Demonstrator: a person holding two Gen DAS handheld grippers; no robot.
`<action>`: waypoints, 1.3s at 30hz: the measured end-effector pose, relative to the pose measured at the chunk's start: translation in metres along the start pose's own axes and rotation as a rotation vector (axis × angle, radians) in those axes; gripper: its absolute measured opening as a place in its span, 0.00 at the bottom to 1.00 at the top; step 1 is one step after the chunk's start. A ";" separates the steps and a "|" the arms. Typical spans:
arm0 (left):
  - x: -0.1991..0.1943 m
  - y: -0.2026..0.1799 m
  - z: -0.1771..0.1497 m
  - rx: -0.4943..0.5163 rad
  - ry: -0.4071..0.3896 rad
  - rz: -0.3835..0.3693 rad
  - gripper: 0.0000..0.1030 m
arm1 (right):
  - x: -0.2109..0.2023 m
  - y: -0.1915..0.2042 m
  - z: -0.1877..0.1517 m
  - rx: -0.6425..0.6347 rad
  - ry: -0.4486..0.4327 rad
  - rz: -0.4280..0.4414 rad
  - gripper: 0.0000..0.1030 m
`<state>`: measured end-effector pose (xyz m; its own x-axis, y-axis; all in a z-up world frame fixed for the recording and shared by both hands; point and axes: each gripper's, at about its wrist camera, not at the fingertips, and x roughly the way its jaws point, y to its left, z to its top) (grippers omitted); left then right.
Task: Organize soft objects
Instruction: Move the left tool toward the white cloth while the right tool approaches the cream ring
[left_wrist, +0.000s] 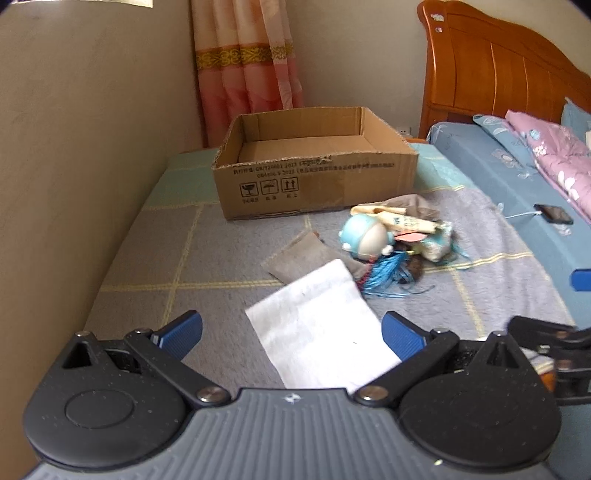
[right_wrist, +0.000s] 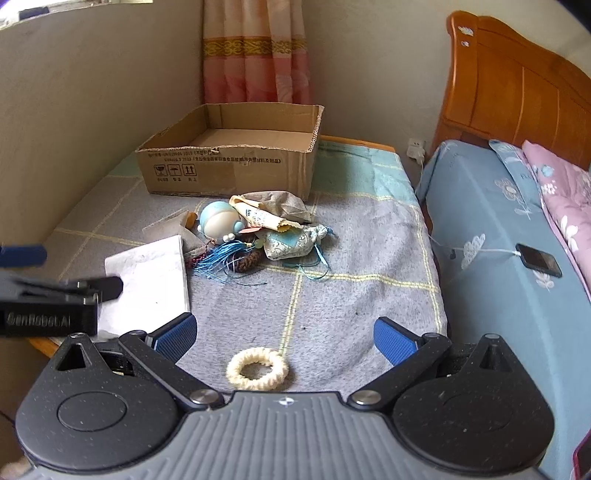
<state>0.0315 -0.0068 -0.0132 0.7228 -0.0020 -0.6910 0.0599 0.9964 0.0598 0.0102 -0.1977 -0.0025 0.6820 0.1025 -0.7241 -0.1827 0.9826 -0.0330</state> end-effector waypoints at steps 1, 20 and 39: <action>0.006 0.000 0.000 0.012 -0.001 -0.004 0.99 | 0.001 -0.002 -0.001 -0.009 -0.009 0.004 1.00; 0.066 -0.037 -0.007 0.230 0.044 -0.044 1.00 | 0.037 -0.019 -0.014 -0.007 0.031 0.063 1.00; 0.054 0.024 -0.028 0.023 0.129 -0.143 1.00 | 0.059 -0.005 -0.038 -0.171 0.037 0.167 1.00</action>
<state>0.0530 0.0198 -0.0690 0.6118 -0.1309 -0.7801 0.1726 0.9845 -0.0298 0.0240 -0.2027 -0.0712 0.6065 0.2527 -0.7539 -0.4105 0.9115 -0.0247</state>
